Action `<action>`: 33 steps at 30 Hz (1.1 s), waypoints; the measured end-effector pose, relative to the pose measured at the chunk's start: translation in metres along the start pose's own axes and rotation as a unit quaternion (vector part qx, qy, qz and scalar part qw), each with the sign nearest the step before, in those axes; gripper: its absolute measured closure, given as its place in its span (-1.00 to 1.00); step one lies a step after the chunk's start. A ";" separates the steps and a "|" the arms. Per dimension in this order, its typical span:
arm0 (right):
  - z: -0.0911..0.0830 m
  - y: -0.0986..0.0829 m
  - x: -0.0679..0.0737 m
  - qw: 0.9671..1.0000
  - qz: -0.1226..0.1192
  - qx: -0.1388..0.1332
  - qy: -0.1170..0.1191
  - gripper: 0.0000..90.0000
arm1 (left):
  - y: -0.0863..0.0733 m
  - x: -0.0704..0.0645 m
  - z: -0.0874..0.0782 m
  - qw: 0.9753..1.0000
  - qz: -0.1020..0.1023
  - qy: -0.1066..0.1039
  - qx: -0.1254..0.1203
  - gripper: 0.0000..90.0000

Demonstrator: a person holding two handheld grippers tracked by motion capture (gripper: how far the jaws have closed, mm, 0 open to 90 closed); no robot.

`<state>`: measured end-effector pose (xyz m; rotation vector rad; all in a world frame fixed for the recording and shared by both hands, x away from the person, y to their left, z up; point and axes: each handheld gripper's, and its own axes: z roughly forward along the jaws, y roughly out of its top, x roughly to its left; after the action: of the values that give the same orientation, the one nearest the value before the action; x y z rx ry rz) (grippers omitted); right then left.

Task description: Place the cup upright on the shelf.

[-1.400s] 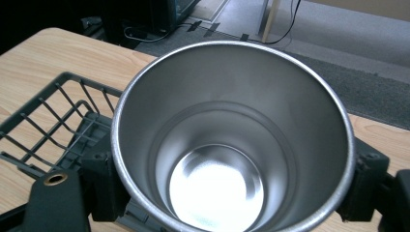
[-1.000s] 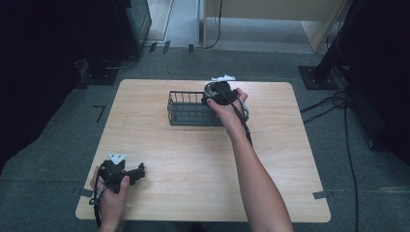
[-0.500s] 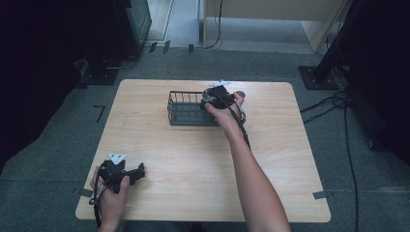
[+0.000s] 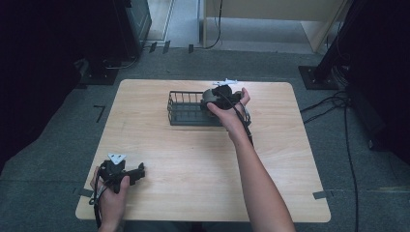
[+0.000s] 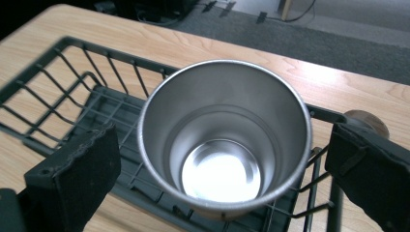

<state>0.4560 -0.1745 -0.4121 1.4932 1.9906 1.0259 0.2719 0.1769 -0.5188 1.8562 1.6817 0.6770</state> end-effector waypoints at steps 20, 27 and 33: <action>-0.042 -0.027 -0.025 1.000 -0.002 -0.024 -0.008 -1.00 | 0.000 0.000 0.000 1.000 0.000 0.000 0.000 -1.00; -0.053 -0.042 -0.032 1.000 -0.010 -0.024 -0.016 -1.00 | 0.000 0.000 0.000 1.000 0.000 0.000 0.000 -1.00; -0.063 -0.051 -0.039 0.999 -0.013 -0.025 -0.024 -1.00 | 0.000 0.000 0.000 1.000 0.000 0.000 0.000 -1.00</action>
<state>0.3914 -0.2368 -0.4162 1.4489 1.9319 1.0141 0.2719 0.1769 -0.5188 1.8567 1.6816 0.6767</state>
